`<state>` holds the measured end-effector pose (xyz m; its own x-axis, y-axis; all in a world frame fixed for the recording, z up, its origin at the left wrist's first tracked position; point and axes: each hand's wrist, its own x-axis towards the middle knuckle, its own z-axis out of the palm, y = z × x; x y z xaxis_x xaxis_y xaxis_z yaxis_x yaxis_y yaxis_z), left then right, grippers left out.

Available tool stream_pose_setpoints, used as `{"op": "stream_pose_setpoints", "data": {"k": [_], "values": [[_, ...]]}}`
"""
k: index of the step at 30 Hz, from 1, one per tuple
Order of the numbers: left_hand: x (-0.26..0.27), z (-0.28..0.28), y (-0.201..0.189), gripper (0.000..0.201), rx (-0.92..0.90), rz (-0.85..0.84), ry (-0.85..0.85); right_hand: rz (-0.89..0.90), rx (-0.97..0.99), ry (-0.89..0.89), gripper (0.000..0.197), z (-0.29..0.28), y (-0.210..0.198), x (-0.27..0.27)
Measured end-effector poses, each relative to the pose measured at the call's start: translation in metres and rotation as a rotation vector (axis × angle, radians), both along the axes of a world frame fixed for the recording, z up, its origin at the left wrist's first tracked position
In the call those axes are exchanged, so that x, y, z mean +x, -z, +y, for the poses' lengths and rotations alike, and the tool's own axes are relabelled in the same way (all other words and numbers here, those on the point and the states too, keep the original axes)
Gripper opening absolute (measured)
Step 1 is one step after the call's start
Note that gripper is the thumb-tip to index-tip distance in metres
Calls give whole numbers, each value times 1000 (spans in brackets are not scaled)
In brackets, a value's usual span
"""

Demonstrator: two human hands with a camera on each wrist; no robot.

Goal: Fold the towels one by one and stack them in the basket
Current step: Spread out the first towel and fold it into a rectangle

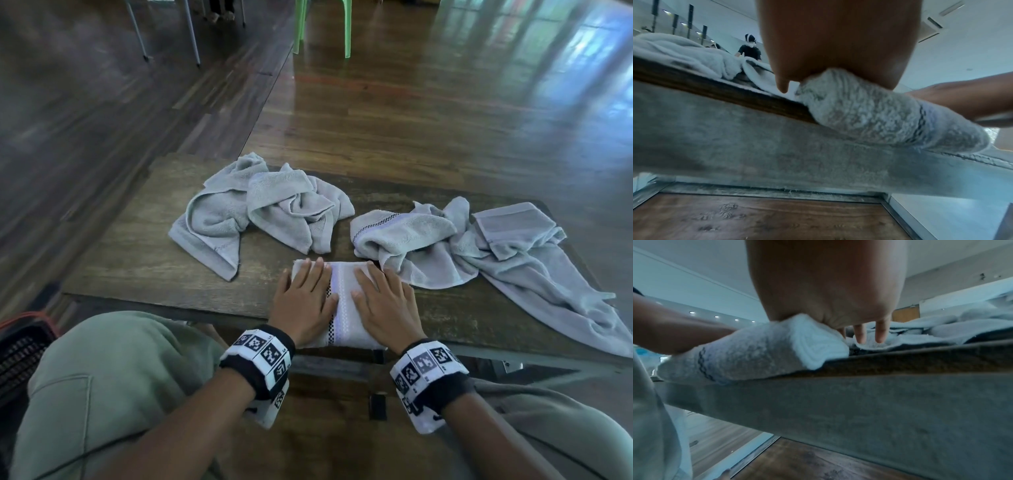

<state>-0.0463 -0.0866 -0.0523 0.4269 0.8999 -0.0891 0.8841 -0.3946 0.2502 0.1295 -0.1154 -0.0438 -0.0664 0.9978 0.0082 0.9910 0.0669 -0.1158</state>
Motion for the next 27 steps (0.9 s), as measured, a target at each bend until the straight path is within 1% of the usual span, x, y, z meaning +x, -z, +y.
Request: {"op": "stream_pose_setpoints", "data": {"k": [3, 6, 10, 12, 14, 17, 19, 21, 23, 25, 26, 27], "values": [[3, 4, 4, 63, 8, -31, -38, 38, -41, 49, 67, 0, 6, -1], [3, 6, 5, 67, 17, -23, -55, 48, -53, 80, 65, 2, 9, -1], [-1, 6, 6, 72, 17, -15, -68, 56, -58, 96, 56, 2, 10, 1], [-7, 7, 7, 71, 18, -30, -109, 38, -3, 109, 54, -1, 9, 5], [-13, 5, 8, 68, 4, -88, -174, 53, 51, 141, 46, -4, 7, 13], [-20, -3, 3, 67, -46, -261, -301, 169, 75, 212, 31, -8, 0, 27], [-23, -7, -4, 65, -30, -366, -378, 300, 56, 298, 32, -8, -8, 31], [-26, -6, -10, 64, -16, -370, -422, 394, 18, 349, 43, -6, -13, 29], [-27, -3, -13, 61, -85, -370, -445, 440, -56, 369, 49, -4, -14, 24], [-26, -1, -12, 49, -186, -413, -464, 476, -104, 381, 42, -1, -12, 21], [-25, -1, -12, 42, -217, -425, -464, 508, -122, 396, 36, 2, -10, 21], [-24, -1, -13, 39, -234, -425, -460, 553, -140, 415, 34, 4, -8, 21]]}}
